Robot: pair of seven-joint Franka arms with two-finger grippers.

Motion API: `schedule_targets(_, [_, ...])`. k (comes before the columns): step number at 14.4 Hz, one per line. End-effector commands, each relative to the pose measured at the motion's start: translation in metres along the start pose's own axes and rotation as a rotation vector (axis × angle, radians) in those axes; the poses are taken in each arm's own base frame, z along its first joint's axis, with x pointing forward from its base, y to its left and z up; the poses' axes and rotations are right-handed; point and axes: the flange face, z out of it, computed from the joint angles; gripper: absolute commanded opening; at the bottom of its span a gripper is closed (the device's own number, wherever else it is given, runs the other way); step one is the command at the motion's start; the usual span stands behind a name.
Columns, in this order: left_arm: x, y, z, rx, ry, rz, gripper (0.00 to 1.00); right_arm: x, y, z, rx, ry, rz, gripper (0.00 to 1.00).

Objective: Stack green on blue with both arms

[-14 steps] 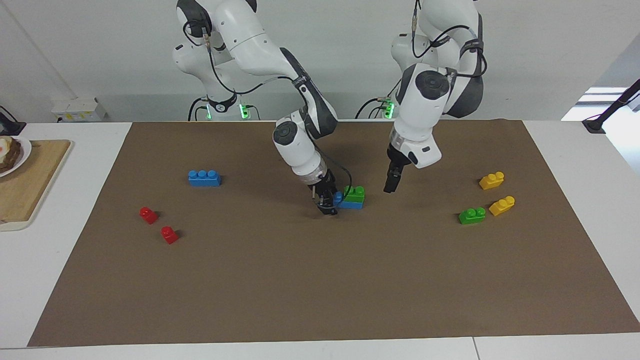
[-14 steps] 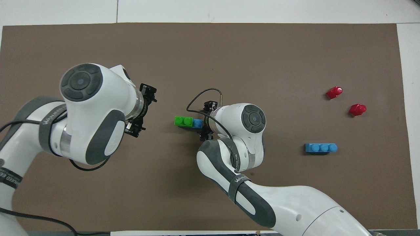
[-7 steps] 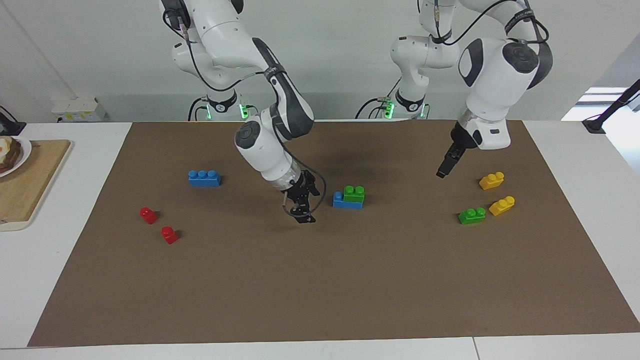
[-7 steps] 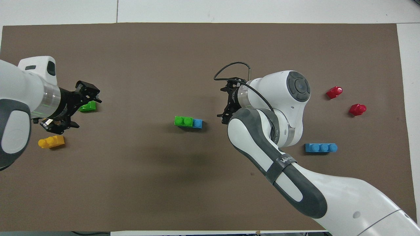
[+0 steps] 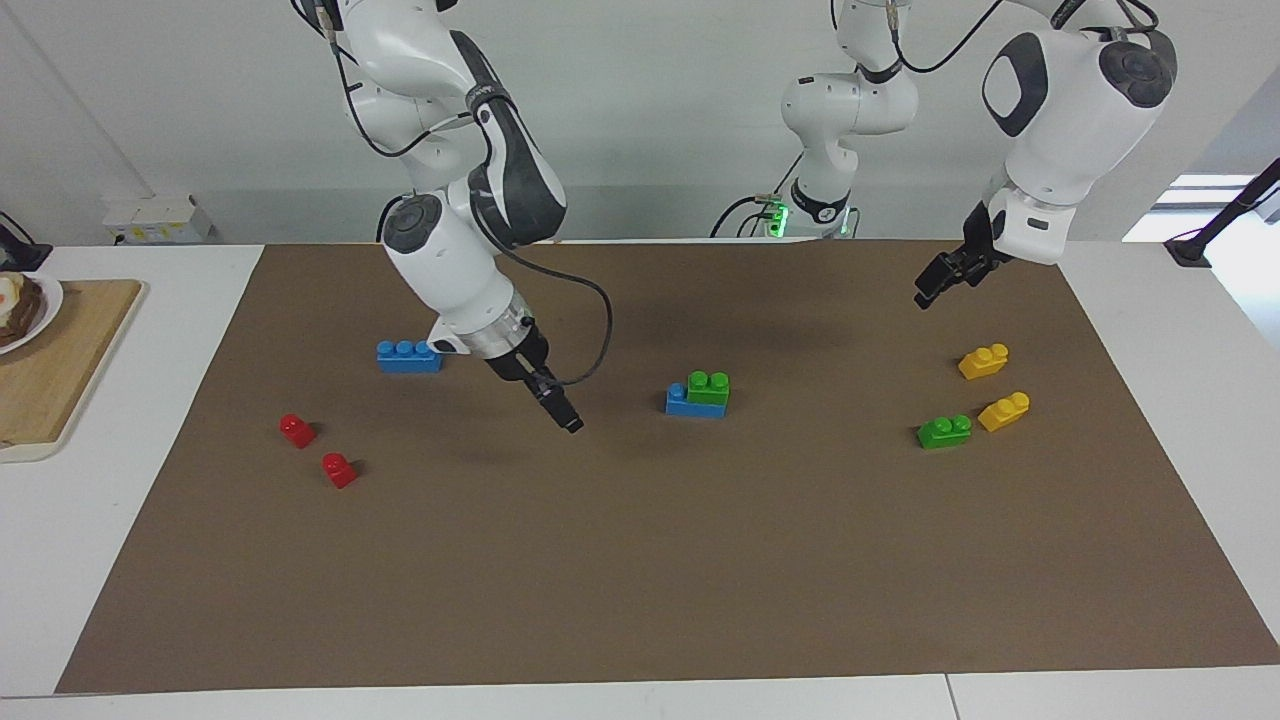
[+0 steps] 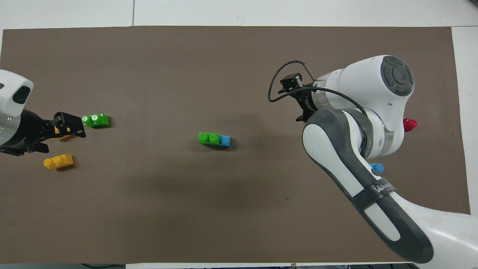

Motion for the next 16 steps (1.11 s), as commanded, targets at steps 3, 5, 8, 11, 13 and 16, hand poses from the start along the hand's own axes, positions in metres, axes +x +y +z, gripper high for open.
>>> schedule_targets(3, [0.006, -0.024, 0.002, 0.037, -0.021, 0.096, 1.00, 0.045, 0.038, -0.078, -0.136, 0.058, -0.456, 1.00])
schedule_targets(5, [0.011, -0.015, 0.002, 0.027, 0.025, 0.106, 1.00, 0.057, 0.053, -0.120, -0.167, 0.049, -0.575, 1.00])
schedule_targets(8, [0.012, 0.000, -0.002, 0.021, 0.060, 0.134, 1.00, 0.062, 0.080, -0.165, -0.202, 0.018, -0.634, 1.00])
schedule_targets(11, [0.019, 0.005, 0.000, 0.031, 0.026, 0.143, 1.00, 0.063, 0.102, -0.194, -0.289, 0.031, -0.731, 1.00])
schedule_targets(13, [0.037, 0.009, -0.008, 0.039, -0.024, 0.137, 1.00, 0.063, 0.112, -0.209, -0.303, 0.032, -0.743, 1.00])
schedule_targets(16, [0.045, 0.010, -0.010, 0.043, -0.054, 0.159, 1.00, 0.067, 0.120, -0.215, -0.310, 0.028, -0.744, 1.00])
